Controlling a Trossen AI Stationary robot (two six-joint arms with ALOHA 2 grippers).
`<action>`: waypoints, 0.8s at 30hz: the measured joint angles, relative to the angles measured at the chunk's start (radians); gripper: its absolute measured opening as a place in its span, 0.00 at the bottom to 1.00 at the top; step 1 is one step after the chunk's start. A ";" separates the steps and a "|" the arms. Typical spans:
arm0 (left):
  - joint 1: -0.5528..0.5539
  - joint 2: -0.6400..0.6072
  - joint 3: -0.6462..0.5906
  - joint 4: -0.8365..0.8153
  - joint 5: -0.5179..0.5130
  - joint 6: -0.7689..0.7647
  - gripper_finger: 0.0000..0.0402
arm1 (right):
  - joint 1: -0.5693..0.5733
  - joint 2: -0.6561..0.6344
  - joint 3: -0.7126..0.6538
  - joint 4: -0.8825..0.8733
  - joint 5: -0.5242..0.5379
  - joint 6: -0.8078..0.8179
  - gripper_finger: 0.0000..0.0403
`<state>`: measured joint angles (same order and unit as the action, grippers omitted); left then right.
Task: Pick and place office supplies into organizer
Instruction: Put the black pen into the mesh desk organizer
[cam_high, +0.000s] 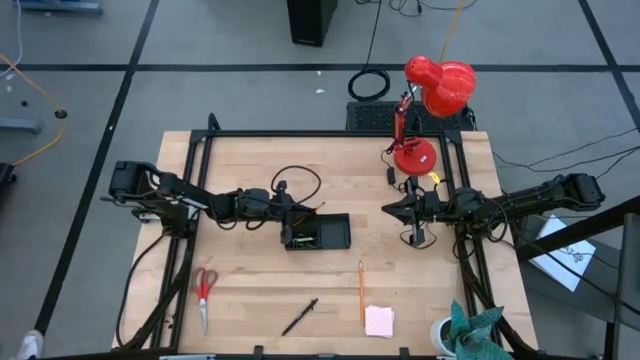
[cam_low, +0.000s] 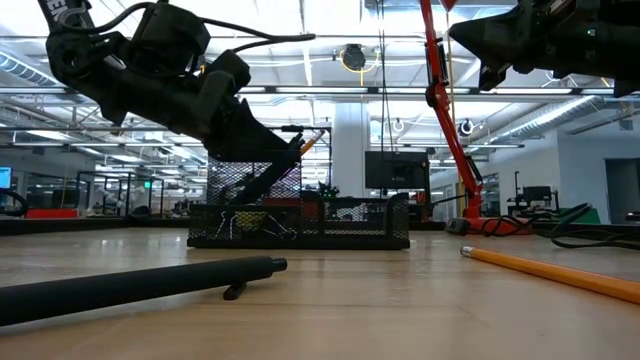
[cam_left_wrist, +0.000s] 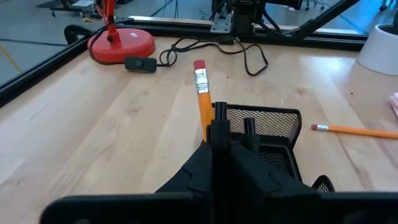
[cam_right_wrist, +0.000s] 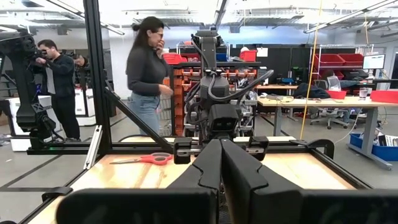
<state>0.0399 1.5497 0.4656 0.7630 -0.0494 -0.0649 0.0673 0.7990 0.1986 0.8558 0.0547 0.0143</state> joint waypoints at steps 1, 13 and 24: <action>0.000 0.000 0.000 -0.001 0.000 -0.002 0.14 | 0.000 0.000 0.000 0.000 0.000 0.000 0.01; -0.017 0.000 0.000 0.006 -0.003 0.005 0.44 | 0.000 0.000 0.000 0.000 0.000 0.000 0.01; -0.080 -0.184 0.001 -0.039 -0.111 0.023 0.45 | 0.000 0.000 0.000 -0.001 0.000 -0.003 0.01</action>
<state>-0.0397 1.3661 0.4664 0.7245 -0.1604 -0.0419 0.0673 0.7990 0.1985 0.8551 0.0551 0.0109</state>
